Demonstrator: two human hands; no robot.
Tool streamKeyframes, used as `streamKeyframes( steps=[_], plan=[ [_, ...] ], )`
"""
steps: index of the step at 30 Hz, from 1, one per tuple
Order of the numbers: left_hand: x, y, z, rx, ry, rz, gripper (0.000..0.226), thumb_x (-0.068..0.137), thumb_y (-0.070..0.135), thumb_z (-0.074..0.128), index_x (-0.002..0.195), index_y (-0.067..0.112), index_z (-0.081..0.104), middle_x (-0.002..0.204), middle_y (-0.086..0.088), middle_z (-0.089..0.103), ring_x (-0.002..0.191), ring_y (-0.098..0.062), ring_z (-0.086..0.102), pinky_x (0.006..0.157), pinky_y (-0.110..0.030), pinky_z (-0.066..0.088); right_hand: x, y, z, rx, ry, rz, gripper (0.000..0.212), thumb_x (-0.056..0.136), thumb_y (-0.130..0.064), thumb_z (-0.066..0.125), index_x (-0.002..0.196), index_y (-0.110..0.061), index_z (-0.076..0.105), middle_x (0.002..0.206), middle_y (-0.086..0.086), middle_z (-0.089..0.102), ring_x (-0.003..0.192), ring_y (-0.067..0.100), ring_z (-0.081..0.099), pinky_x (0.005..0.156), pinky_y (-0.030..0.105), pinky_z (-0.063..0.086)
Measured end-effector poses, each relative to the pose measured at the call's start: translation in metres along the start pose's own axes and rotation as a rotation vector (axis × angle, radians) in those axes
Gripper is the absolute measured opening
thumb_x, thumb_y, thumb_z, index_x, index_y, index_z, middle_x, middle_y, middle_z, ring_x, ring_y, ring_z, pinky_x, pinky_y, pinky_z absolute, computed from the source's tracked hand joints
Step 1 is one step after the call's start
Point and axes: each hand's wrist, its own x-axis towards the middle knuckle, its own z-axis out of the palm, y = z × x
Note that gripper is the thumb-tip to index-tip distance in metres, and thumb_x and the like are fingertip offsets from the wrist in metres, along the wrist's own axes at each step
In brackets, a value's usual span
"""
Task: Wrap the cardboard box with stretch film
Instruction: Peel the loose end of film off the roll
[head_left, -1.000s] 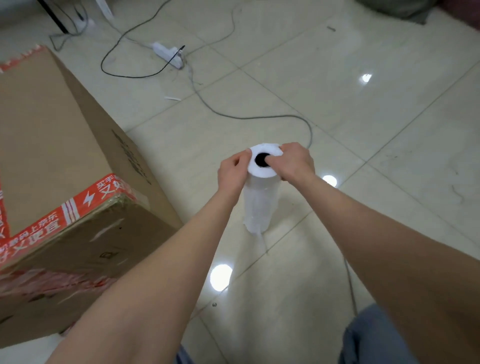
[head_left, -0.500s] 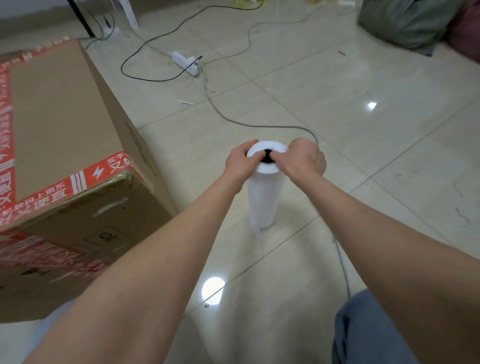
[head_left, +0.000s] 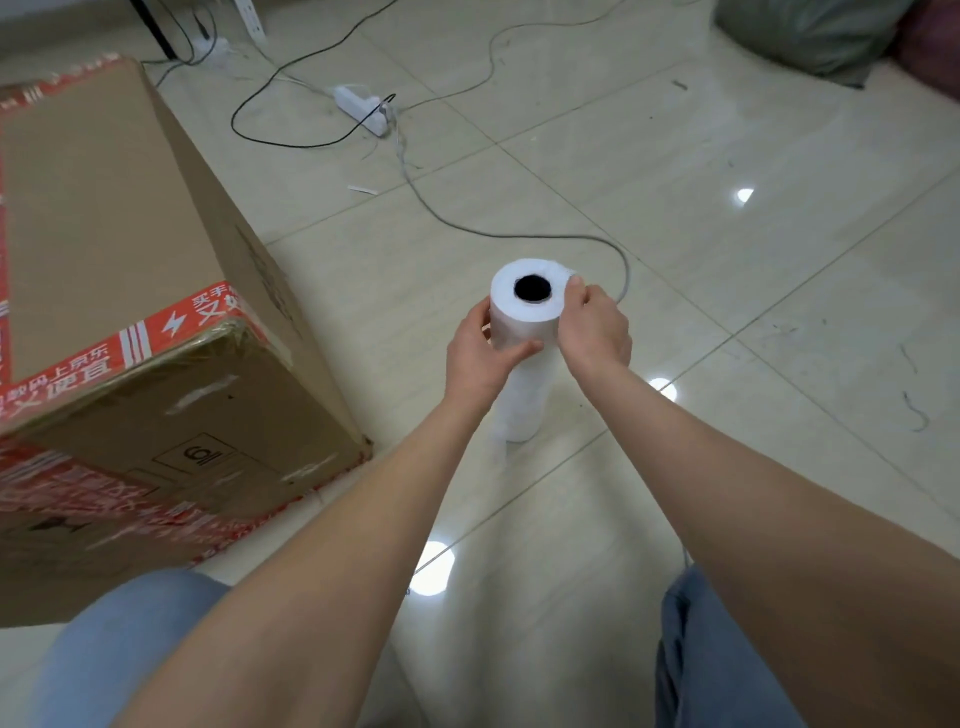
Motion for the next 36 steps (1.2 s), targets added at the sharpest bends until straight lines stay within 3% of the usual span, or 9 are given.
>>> streamKeyframes(
  steps=[4, 9, 16, 21, 25, 28, 30, 33, 36],
  plan=[
    [-0.003, -0.005, -0.001, 0.053, 0.08, 0.01, 0.046, 0.075, 0.019, 0.079, 0.118, 0.013, 0.063, 0.112, 0.004, 0.067, 0.103, -0.011, 0.062, 0.092, -0.027, 0.049, -0.001, 0.007, 0.004, 0.128, -0.002, -0.023, 0.046, 0.097, -0.049, 0.033, 0.109, -0.012, 0.058, 0.107, 0.004, 0.061, 0.098, 0.024, 0.057, 0.075, 0.032, 0.041],
    [0.004, -0.007, -0.011, 0.116, 0.13, 0.021, 0.004, 0.084, 0.009, 0.067, 0.087, 0.011, 0.068, 0.082, 0.004, 0.067, 0.085, -0.019, 0.067, 0.083, -0.039, 0.055, -0.001, -0.001, 0.013, 0.237, -0.017, 0.025, 0.039, 0.088, -0.046, 0.053, 0.112, -0.016, 0.052, 0.109, 0.001, 0.06, 0.092, 0.02, 0.058, 0.074, 0.032, 0.045],
    [0.021, -0.011, -0.022, 0.349, 0.094, 0.176, 0.01, 0.086, 0.013, 0.054, 0.082, 0.01, 0.062, 0.077, -0.002, 0.068, 0.076, -0.023, 0.064, 0.073, -0.042, 0.054, 0.006, 0.004, 0.025, 0.275, 0.037, -0.045, 0.033, 0.087, -0.046, 0.052, 0.106, -0.018, 0.052, 0.106, -0.002, 0.06, 0.093, 0.019, 0.059, 0.076, 0.033, 0.047],
    [0.02, -0.014, -0.024, 0.344, 0.026, 0.176, 0.005, 0.082, 0.02, 0.059, 0.084, 0.018, 0.055, 0.077, 0.012, 0.059, 0.078, -0.015, 0.061, 0.077, -0.037, 0.054, 0.009, 0.011, 0.034, 0.293, 0.107, -0.11, 0.039, 0.092, -0.051, 0.044, 0.109, -0.018, 0.055, 0.107, -0.002, 0.06, 0.096, 0.019, 0.057, 0.08, 0.035, 0.047],
    [0.013, -0.022, -0.019, 0.262, -0.01, 0.164, 0.039, 0.072, 0.04, 0.076, 0.094, 0.022, 0.049, 0.095, 0.009, 0.06, 0.092, -0.011, 0.063, 0.082, -0.036, 0.053, 0.007, 0.012, 0.033, 0.303, 0.12, -0.13, 0.045, 0.095, -0.054, 0.036, 0.104, -0.016, 0.059, 0.102, -0.001, 0.062, 0.093, 0.02, 0.057, 0.077, 0.033, 0.044],
    [0.006, -0.018, -0.008, 0.213, -0.017, 0.149, 0.081, 0.056, 0.057, 0.08, 0.12, 0.022, 0.044, 0.12, 0.009, 0.054, 0.106, -0.01, 0.058, 0.087, -0.037, 0.052, 0.001, 0.019, 0.025, 0.336, 0.078, -0.142, 0.044, 0.097, -0.054, 0.033, 0.084, -0.019, 0.055, 0.084, -0.005, 0.058, 0.088, 0.02, 0.054, 0.073, 0.031, 0.038],
    [0.003, -0.011, 0.001, 0.196, -0.018, 0.163, 0.097, 0.05, 0.061, 0.078, 0.132, 0.026, 0.04, 0.128, 0.009, 0.052, 0.111, -0.01, 0.057, 0.087, -0.034, 0.051, -0.003, 0.022, 0.022, 0.328, 0.06, -0.154, 0.047, 0.098, -0.053, 0.03, 0.098, -0.019, 0.063, 0.094, -0.002, 0.062, 0.097, 0.021, 0.056, 0.079, 0.032, 0.041],
    [0.002, -0.006, 0.004, 0.21, 0.069, 0.186, 0.071, 0.067, 0.048, 0.078, 0.127, 0.022, 0.05, 0.121, 0.008, 0.06, 0.106, -0.012, 0.06, 0.087, -0.033, 0.051, -0.012, 0.023, 0.017, 0.268, 0.108, -0.16, 0.049, 0.101, -0.044, 0.025, 0.119, -0.017, 0.061, 0.116, 0.005, 0.064, 0.111, 0.026, 0.055, 0.085, 0.032, 0.039],
    [0.003, -0.019, -0.004, 0.168, 0.145, 0.198, 0.036, 0.079, 0.029, 0.073, 0.111, 0.015, 0.065, 0.106, 0.002, 0.069, 0.096, -0.015, 0.065, 0.086, -0.035, 0.053, -0.018, 0.027, 0.016, 0.257, 0.131, -0.112, 0.035, 0.101, -0.025, 0.03, 0.119, -0.014, 0.058, 0.116, 0.005, 0.063, 0.108, 0.026, 0.056, 0.081, 0.029, 0.039]
  ],
)
